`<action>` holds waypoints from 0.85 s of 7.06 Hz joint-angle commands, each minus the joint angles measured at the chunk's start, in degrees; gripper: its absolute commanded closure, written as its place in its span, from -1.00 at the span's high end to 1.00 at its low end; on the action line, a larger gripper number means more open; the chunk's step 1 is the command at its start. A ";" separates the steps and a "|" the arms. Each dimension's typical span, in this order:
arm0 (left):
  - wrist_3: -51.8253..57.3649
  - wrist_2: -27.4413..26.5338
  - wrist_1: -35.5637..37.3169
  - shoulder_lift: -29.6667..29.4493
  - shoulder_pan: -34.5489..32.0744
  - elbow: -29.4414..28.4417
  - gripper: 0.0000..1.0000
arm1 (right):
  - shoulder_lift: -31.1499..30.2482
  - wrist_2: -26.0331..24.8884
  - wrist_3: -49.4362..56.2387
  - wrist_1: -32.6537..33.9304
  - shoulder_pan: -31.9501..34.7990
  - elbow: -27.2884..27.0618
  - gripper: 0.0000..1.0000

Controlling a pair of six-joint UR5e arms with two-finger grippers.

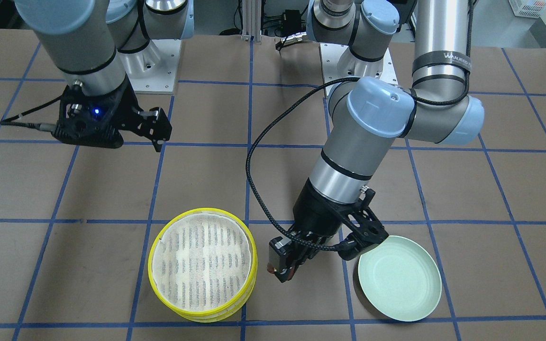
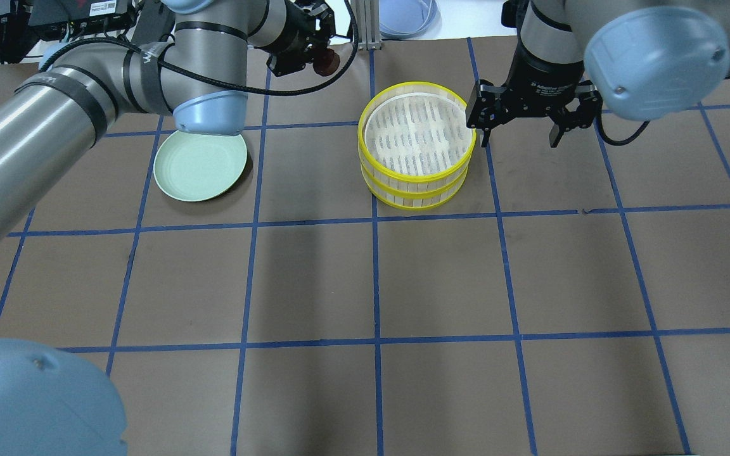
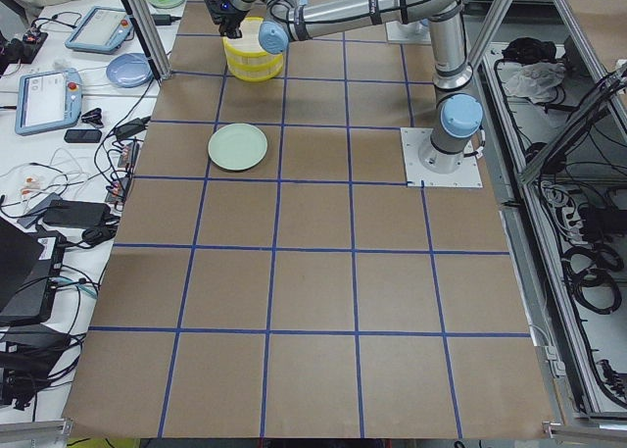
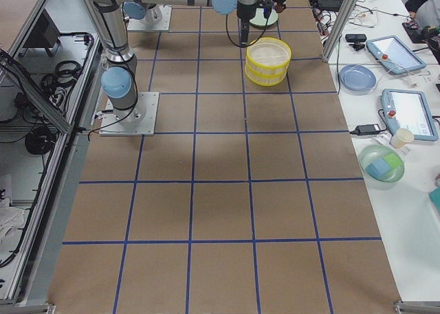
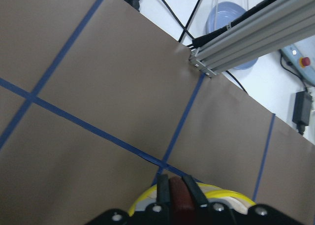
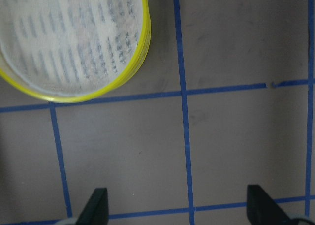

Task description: Stack buns with steamer

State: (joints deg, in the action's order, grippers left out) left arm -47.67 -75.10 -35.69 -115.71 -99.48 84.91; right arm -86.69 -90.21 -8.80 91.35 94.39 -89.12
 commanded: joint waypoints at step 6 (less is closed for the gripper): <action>-6.12 0.39 10.19 -7.95 -7.75 1.13 0.03 | -5.07 0.21 0.36 -7.07 0.36 0.09 1.00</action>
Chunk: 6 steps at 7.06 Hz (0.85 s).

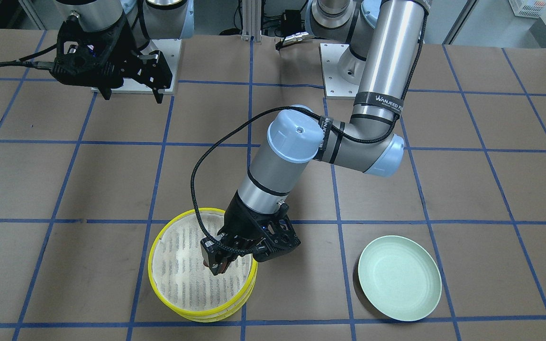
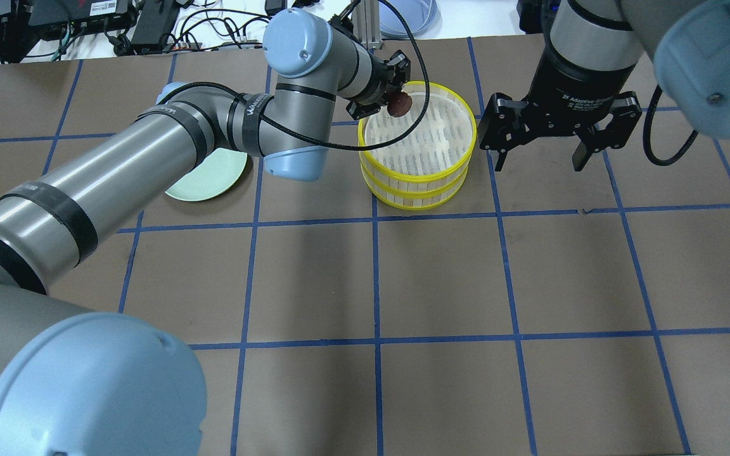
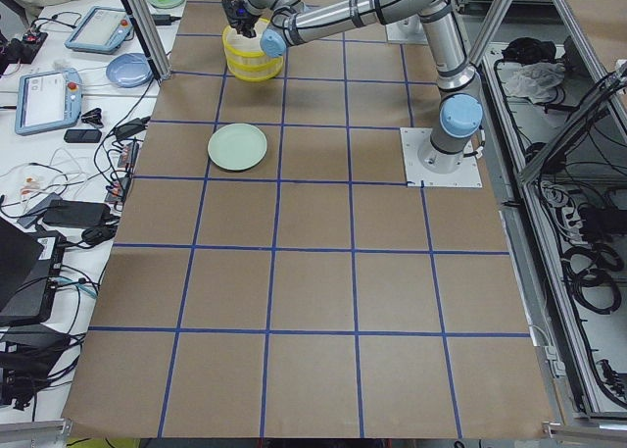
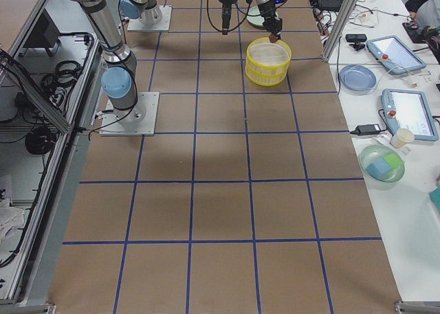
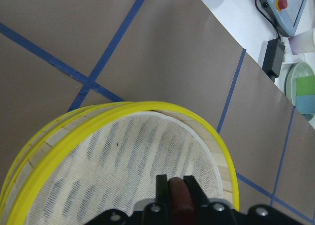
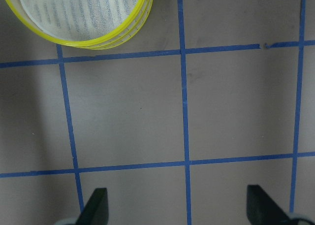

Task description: Stack buns with steamer

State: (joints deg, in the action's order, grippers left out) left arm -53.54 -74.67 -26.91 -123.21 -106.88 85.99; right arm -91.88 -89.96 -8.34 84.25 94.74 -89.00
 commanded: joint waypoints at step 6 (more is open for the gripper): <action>29.53 5.66 -15.89 8.30 10.42 -0.73 1.00 | -0.14 0.31 -0.36 0.21 0.00 -0.39 1.00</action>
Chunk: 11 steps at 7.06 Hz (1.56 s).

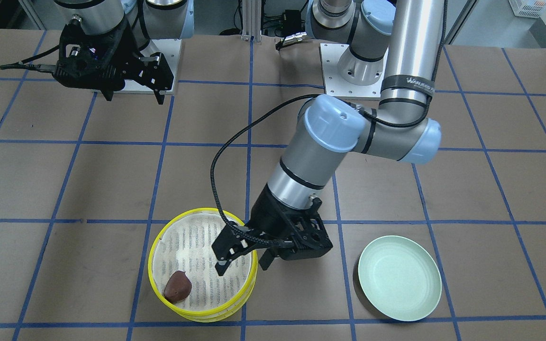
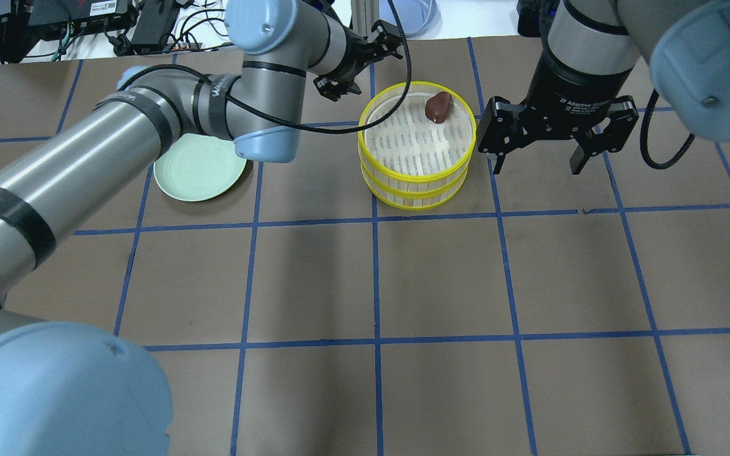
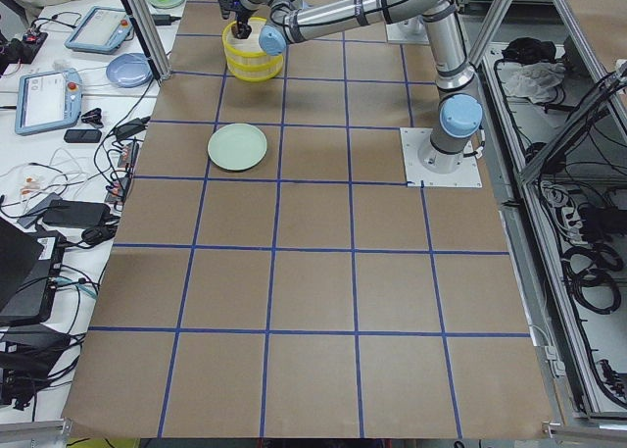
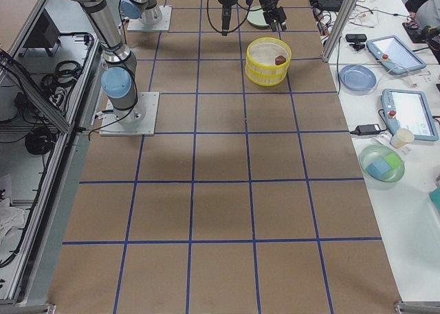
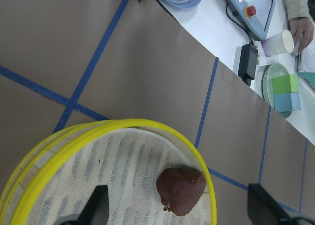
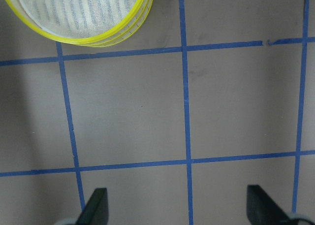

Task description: Stack buns with steamer

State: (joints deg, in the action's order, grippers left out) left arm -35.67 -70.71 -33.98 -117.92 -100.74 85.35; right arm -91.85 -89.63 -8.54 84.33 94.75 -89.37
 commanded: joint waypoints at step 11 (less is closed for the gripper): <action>49.74 -17.25 -54.08 29.67 14.87 6.82 1.00 | 0.45 -0.46 0.28 3.89 0.00 0.08 1.00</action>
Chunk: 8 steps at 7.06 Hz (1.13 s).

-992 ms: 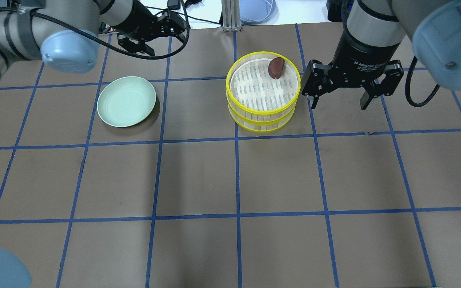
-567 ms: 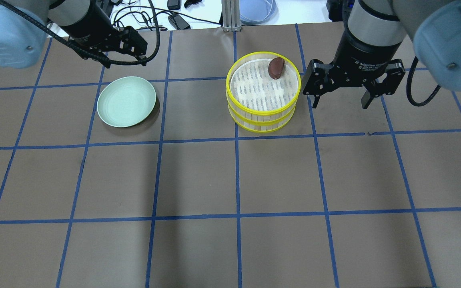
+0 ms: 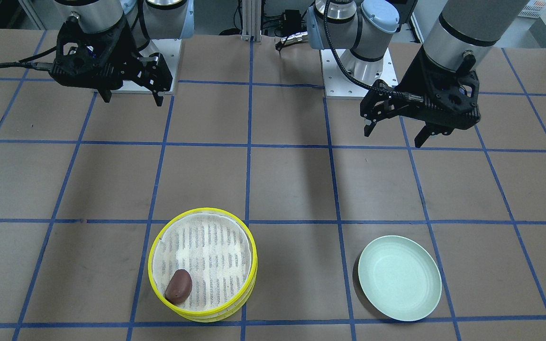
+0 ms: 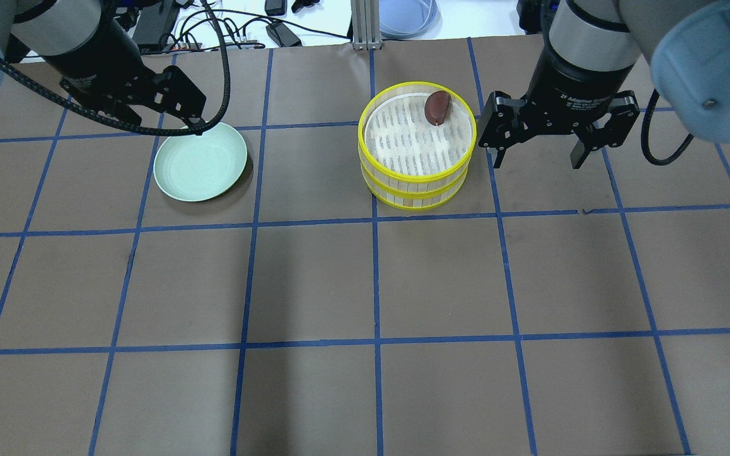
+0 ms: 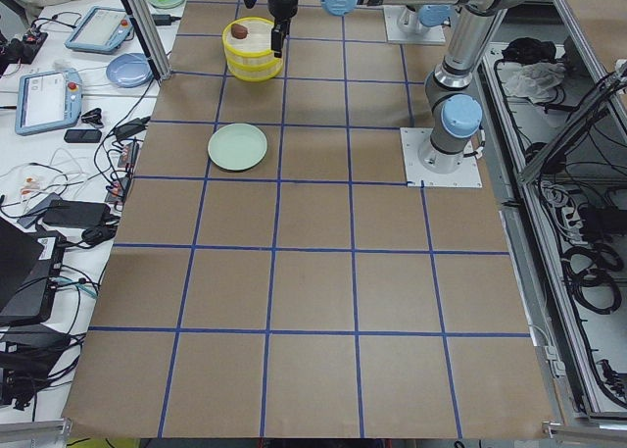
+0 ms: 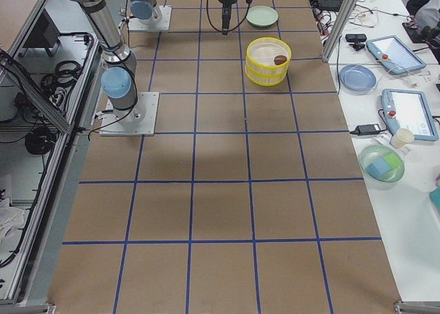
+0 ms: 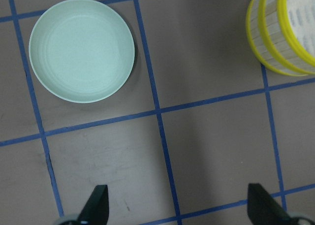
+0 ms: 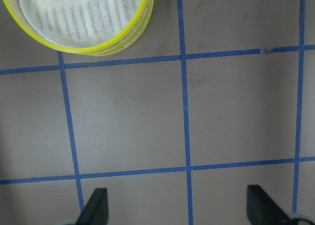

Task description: Stack buns with steamer

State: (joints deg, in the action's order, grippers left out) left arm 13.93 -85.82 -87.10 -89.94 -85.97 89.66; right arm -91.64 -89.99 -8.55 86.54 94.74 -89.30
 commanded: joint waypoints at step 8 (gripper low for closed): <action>-0.83 -5.77 -0.88 2.41 0.36 3.50 1.00 | 0.49 -1.51 3.37 4.08 0.00 0.00 1.00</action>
State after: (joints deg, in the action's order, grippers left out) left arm 13.15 -92.19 -88.07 -87.51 -85.73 93.20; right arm -91.16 -91.46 -5.28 90.42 94.75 -89.30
